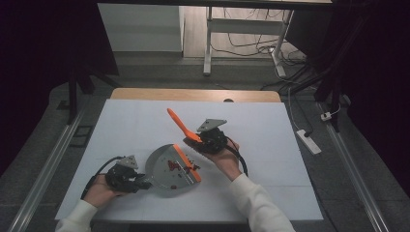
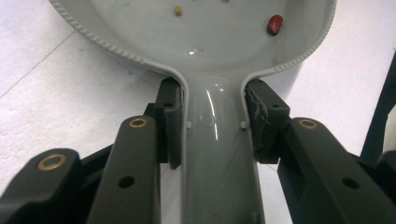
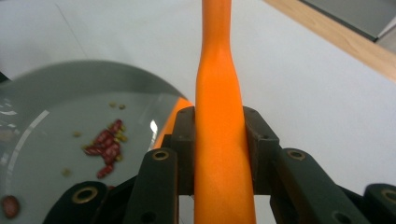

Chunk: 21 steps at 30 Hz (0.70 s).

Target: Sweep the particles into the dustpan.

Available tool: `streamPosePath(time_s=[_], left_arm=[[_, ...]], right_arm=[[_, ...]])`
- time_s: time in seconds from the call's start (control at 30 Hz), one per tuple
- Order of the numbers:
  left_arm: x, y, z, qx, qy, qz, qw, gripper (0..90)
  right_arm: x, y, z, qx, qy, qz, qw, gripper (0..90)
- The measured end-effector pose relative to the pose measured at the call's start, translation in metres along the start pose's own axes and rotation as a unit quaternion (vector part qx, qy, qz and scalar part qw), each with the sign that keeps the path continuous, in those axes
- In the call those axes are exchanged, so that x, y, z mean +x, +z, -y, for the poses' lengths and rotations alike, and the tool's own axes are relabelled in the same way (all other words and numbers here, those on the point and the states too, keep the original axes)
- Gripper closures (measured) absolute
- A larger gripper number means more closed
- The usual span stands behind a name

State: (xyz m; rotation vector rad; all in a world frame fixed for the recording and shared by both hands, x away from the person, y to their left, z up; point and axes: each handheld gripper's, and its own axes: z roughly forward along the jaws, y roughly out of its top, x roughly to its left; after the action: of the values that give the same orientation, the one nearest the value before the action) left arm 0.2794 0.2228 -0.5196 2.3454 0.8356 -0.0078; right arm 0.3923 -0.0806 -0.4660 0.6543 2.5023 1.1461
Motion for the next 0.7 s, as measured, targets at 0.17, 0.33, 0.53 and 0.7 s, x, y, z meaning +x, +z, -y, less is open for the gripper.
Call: streamPosePath(time_s=[0.17, 0.33, 0.53, 0.7], left_arm=[[0.000, 0.000, 0.000, -0.001, 0.000, 0.001, 1.0000, 62.1], [0.000, 0.000, 0.001, -0.001, -0.001, 0.001, 1.0000, 62.1], [0.000, 0.000, 0.001, -0.001, -0.001, 0.001, 1.0000, 62.1], [0.000, 0.001, 0.001, -0.001, -0.001, 0.001, 1.0000, 62.1]], right_arm=[[-0.003, 0.009, 0.008, 0.024, 0.007, 0.006, 0.9997, 69.6], [0.004, 0.019, 0.015, 0.044, 0.005, -0.002, 0.9990, 69.6], [0.014, 0.019, 0.015, 0.045, -0.002, -0.008, 0.9989, 69.6], [0.025, 0.019, 0.010, 0.022, 0.028, -0.069, 0.9970, 69.6]])
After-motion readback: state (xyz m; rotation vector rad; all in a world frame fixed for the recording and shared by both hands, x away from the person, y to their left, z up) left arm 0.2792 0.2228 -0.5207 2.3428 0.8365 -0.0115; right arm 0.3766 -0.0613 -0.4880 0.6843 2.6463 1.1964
